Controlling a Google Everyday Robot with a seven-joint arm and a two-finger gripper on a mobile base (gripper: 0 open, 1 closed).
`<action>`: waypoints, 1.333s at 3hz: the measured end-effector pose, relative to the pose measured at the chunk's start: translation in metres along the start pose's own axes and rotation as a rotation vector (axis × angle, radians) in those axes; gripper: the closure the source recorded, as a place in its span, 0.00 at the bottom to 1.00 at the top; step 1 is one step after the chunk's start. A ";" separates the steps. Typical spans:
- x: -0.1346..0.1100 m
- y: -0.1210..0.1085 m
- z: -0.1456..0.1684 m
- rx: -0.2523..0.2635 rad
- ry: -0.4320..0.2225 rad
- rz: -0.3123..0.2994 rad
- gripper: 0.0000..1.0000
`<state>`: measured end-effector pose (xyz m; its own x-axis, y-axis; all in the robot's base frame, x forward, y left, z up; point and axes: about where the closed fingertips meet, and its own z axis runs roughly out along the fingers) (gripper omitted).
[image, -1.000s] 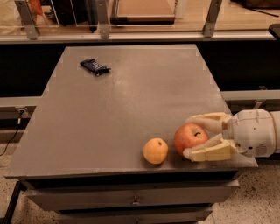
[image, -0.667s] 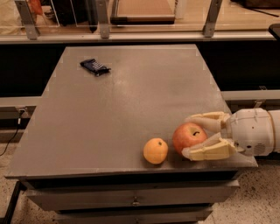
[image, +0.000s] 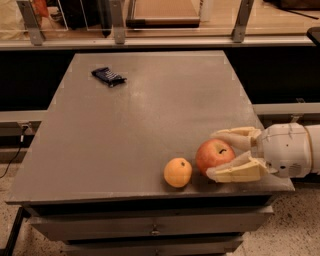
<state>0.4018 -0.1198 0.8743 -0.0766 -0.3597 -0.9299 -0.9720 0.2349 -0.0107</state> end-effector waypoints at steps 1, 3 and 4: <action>-0.001 0.001 0.002 -0.003 0.001 -0.002 0.12; -0.002 0.001 0.003 -0.006 0.002 -0.004 0.00; -0.001 -0.006 -0.023 0.045 -0.015 0.016 0.00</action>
Offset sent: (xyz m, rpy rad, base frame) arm -0.0003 0.0018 0.0004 -0.0013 -0.0006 0.0036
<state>0.4026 -0.1421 0.8837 -0.0881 -0.3423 -0.9354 -0.9596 0.2812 -0.0126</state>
